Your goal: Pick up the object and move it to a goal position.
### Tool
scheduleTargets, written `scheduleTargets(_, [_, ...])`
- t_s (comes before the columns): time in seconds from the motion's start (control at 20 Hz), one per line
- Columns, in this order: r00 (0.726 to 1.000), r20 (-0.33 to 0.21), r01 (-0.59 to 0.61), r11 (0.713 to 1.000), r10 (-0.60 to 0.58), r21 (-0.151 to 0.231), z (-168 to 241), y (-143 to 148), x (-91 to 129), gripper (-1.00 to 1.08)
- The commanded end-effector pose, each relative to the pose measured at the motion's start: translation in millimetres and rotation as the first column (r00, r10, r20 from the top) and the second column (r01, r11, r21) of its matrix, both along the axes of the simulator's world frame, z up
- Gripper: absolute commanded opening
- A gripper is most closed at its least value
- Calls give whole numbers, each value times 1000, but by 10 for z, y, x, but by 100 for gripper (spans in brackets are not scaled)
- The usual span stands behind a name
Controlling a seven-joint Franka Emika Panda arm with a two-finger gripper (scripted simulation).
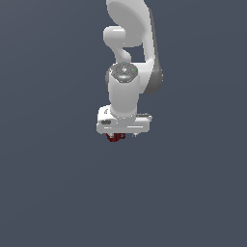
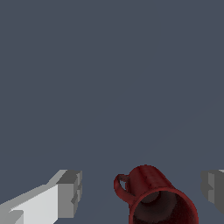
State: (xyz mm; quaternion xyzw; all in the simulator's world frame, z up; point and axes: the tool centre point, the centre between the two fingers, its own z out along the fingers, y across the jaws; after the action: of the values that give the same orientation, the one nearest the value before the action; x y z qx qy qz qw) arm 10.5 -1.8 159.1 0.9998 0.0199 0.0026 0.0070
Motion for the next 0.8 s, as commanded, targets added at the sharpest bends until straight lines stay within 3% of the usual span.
scheduleTargets(0.0, [1000, 0, 0, 1000, 0, 0, 0, 0, 0, 68])
scheduleTargets(0.35, [1000, 19, 23, 1000, -23, -5, 94, -186, 48, 68])
scheduleTargets(0.75, [998, 17, 52, 999, -52, 5, 29, -175, -17, 68])
